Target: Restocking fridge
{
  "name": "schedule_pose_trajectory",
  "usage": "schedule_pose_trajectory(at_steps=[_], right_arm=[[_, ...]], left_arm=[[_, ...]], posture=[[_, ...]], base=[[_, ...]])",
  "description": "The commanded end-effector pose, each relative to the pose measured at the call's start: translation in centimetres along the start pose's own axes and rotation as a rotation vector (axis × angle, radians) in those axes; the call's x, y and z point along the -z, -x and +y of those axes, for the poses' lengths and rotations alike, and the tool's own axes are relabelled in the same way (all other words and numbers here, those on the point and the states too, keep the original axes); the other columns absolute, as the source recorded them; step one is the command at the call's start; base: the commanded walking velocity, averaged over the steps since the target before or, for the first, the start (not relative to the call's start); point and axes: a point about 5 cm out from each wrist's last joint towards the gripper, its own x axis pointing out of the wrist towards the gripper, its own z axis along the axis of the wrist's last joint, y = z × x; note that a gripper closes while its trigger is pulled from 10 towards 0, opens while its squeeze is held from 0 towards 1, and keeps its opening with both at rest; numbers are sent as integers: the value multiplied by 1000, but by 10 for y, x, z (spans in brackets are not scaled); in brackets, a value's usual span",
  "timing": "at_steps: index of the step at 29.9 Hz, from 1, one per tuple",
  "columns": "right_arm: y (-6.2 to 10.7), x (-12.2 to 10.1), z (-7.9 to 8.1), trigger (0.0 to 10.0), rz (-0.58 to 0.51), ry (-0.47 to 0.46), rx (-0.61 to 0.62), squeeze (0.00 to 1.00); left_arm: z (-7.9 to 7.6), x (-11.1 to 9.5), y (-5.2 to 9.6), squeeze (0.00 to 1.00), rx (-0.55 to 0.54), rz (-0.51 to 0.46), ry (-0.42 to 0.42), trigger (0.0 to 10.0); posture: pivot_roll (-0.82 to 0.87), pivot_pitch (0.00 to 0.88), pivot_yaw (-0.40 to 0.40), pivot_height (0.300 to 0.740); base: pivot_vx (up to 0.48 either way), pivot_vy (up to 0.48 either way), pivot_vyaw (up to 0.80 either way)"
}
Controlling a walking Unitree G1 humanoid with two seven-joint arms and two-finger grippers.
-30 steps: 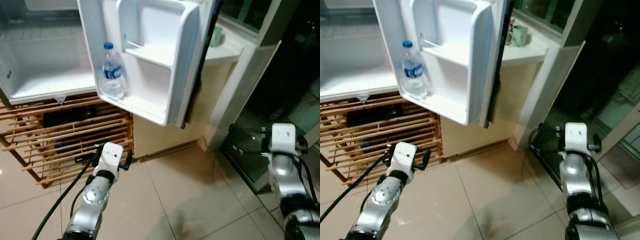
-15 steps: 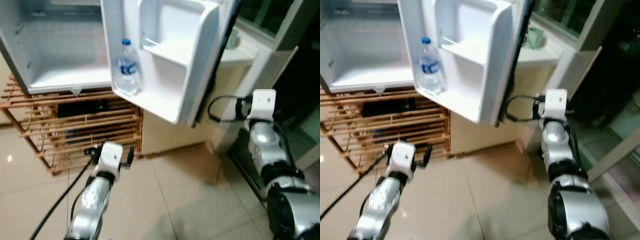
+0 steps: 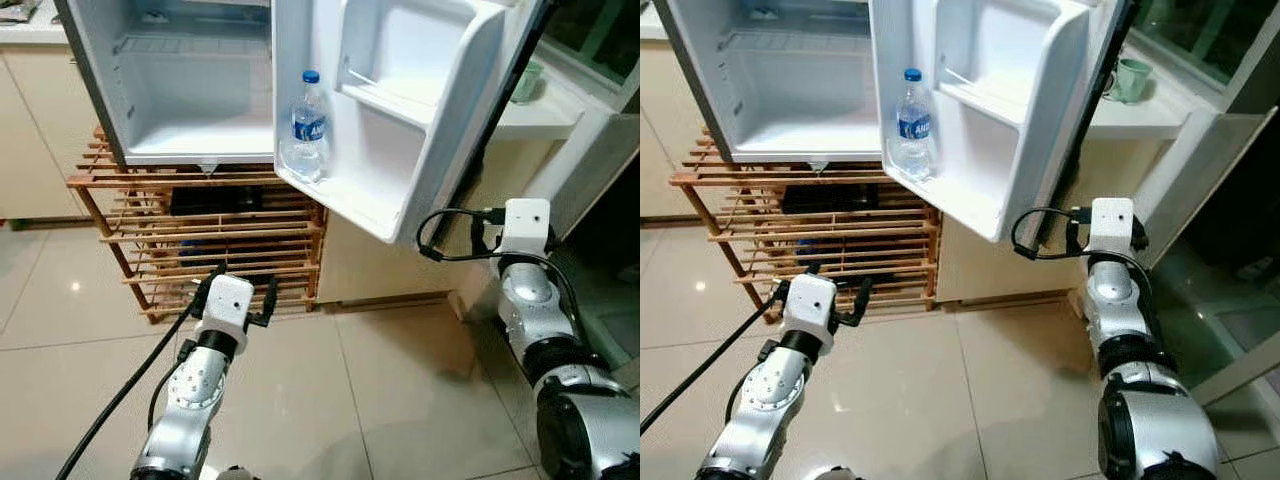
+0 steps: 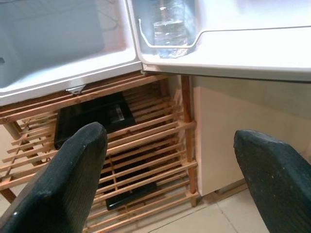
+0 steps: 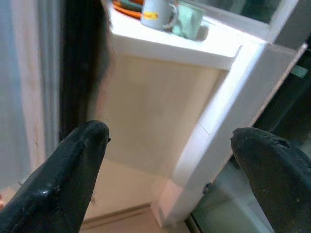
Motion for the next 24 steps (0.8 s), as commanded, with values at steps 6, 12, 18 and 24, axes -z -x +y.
schedule_pose_trajectory(at_steps=[6, 12, 18, 24], right_arm=[[29, 15, 33, 10000, -73, -44, -196, 0], [103, 12, 25, 10000, -241, -85, -384, 0], [123, 30, 0, 10000, -160, -82, -341, 0], [97, 16, 25, 10000, -177, -114, -334, 0]], left_arm=[[-1, -22, 6, 0, -16, -79, 41, 10000], [19, -97, 28, 0, -60, -337, 58, 10000], [9, -112, 26, 0, 13, -346, -11, 10000], [11, -106, 18, 0, -17, -283, -4, 10000]], posture=[[-34, 0, -93, 740], [-33, 0, -102, 740], [-35, 0, -86, 740], [-24, 0, -66, 740]], base=[[0, 0, 0], [0, 0, 0], [0, 0, 0], [278, -284, 582]])
